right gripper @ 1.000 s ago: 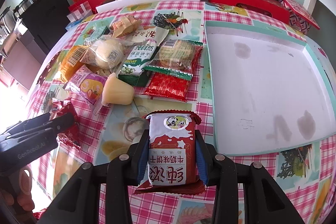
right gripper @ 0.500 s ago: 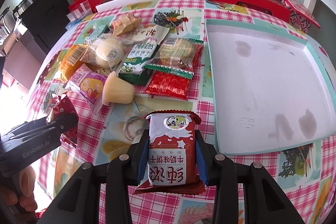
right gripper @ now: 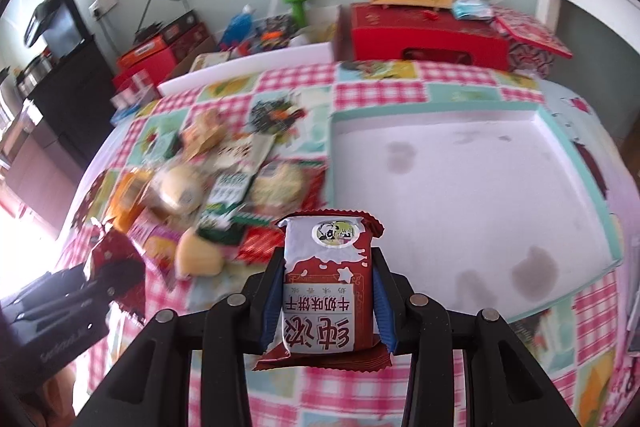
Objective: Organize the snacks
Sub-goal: 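Carry both held packets over the white tray, then open both tools to drop the packets into the white tray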
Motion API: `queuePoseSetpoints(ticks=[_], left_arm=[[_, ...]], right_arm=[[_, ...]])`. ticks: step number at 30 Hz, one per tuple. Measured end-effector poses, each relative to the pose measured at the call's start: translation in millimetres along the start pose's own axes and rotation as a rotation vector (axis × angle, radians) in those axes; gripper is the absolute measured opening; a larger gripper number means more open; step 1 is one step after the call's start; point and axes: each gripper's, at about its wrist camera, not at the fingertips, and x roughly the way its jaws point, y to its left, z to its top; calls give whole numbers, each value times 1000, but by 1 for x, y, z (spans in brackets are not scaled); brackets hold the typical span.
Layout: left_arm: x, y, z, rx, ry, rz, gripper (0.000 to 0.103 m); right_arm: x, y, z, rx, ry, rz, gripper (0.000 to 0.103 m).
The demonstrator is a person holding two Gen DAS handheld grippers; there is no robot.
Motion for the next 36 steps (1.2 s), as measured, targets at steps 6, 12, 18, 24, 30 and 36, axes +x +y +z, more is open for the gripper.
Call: queuePoseSetpoints(ticks=[6, 12, 18, 24, 30, 36], left_arm=[[7, -62, 38, 103, -16, -82, 51], [34, -128, 61, 196, -5, -143, 51], [64, -167, 71, 235, 25, -173, 51], [88, -187, 85, 236, 34, -193, 52], [107, -203, 95, 243, 41, -186, 52], [121, -213, 100, 241, 48, -153, 69]], right_arm=[[4, -51, 15, 96, -18, -78, 42], [9, -92, 24, 167, -39, -114, 42], [15, -123, 32, 221, -61, -154, 42], [25, -156, 40, 258, -81, -227, 42], [39, -186, 42, 321, -56, -247, 42], [46, -198, 41, 337, -39, -276, 45]])
